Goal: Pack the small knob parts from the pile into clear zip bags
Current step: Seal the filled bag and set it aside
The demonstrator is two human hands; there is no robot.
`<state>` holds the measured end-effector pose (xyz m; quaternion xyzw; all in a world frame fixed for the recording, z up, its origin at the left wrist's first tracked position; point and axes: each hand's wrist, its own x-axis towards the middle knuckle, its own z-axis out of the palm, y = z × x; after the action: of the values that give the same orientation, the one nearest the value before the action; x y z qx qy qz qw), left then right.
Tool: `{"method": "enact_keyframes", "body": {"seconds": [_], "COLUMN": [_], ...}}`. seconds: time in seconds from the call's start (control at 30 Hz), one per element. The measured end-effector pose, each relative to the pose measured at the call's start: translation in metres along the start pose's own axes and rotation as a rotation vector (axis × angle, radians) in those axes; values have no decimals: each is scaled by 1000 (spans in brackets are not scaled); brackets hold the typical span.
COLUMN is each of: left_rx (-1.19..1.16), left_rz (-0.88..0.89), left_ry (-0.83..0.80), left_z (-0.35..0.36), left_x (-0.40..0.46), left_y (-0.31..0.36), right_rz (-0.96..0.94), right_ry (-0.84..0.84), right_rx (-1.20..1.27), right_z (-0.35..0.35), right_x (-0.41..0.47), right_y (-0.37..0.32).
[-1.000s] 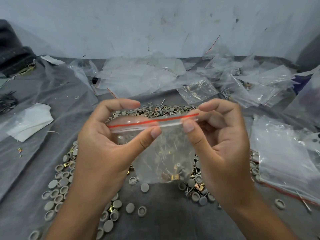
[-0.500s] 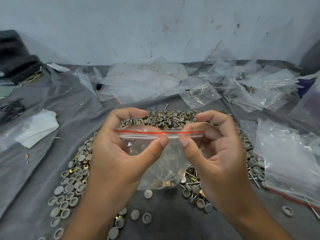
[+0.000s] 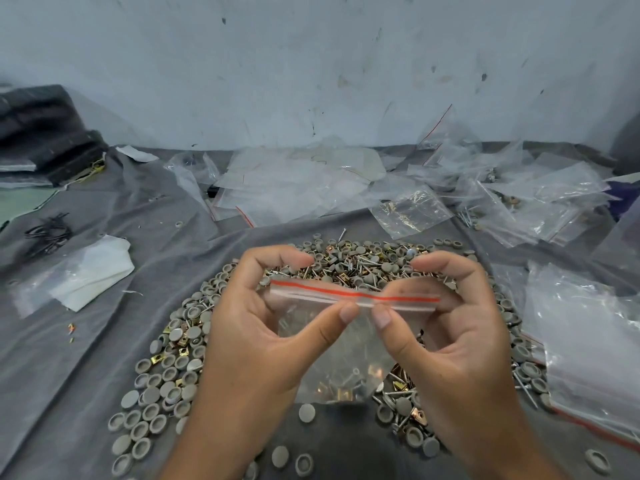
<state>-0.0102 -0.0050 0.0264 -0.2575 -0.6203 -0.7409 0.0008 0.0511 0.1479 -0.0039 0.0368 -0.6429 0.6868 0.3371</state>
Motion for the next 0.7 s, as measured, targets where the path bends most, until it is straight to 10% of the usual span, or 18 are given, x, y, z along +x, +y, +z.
{"method": "enact_keyframes", "body": {"seconds": [0.7], "left_rx": [-86], "left_rz": [27], "left_ry": [99], "left_z": [0], "left_x": [7], "left_y": [-7], "right_rz": [120], "right_ry": [38], "right_rx": [39], "right_z": [-1], "right_x": [1], "right_y": [-7]}}
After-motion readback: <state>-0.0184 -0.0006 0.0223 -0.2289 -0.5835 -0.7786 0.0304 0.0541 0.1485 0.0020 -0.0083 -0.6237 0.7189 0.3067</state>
